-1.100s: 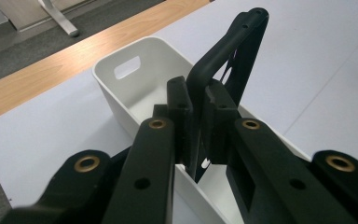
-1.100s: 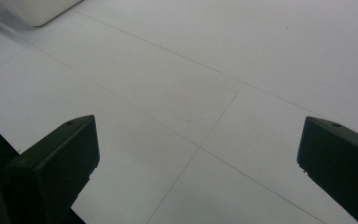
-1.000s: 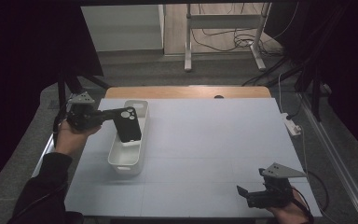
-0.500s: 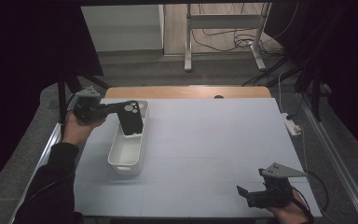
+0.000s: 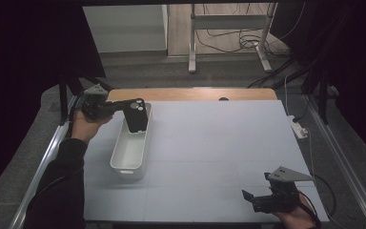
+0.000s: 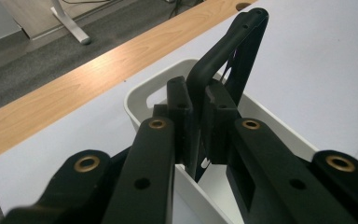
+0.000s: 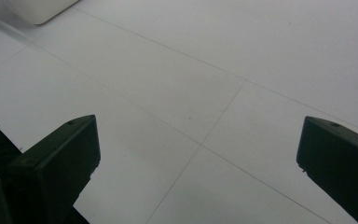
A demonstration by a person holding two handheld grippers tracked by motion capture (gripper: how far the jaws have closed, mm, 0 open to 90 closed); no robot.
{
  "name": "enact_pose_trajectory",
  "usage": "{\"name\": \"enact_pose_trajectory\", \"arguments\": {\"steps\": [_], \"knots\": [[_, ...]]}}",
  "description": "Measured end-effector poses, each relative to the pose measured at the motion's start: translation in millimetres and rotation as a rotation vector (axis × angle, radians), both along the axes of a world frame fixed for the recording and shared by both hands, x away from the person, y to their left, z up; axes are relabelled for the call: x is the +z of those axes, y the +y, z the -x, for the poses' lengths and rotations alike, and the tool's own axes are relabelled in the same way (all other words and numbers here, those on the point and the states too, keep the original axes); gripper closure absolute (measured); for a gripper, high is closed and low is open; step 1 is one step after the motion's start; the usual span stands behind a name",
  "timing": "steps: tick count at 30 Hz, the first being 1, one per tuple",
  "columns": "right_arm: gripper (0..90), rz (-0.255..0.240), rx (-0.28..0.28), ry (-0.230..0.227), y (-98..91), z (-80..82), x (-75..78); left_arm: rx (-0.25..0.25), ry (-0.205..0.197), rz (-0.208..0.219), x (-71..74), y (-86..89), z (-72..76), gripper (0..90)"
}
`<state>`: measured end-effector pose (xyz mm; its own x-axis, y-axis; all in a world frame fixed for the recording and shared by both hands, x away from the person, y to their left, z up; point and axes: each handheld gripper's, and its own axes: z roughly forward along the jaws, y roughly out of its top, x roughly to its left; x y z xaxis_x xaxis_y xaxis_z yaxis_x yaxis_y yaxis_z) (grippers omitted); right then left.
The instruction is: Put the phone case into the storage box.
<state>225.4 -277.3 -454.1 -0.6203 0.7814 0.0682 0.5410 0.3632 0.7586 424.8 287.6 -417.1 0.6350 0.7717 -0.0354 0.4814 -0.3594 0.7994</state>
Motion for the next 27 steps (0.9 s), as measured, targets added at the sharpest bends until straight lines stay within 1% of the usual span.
{"name": "enact_pose_trajectory", "arguments": {"steps": [9, 14, 18, 22, 27], "knots": [[0.0, -0.001, -0.001, 0.003, -0.2, 0.1, -0.1, 0.007, -0.011, -0.019, -4.1, -3.6, -16.2, 82.3], [0.0, -0.003, -0.001, 0.003, -0.5, 0.1, -0.1, 0.006, -0.018, -0.029, -5.9, -5.2, -21.7, 82.3], [0.0, -0.003, -0.001, 0.004, -0.5, 0.1, -0.1, 0.015, -0.023, -0.025, -7.1, -5.7, -26.6, 82.2], [0.0, -0.004, -0.002, 0.005, -0.8, 0.0, -0.2, 0.017, -0.029, -0.034, -8.0, -6.6, -30.5, 82.3], [0.0, -0.003, -0.003, 0.007, -1.0, 0.0, -0.1, 0.022, -0.038, -0.03, -9.9, -6.9, -34.9, 82.3]]}}
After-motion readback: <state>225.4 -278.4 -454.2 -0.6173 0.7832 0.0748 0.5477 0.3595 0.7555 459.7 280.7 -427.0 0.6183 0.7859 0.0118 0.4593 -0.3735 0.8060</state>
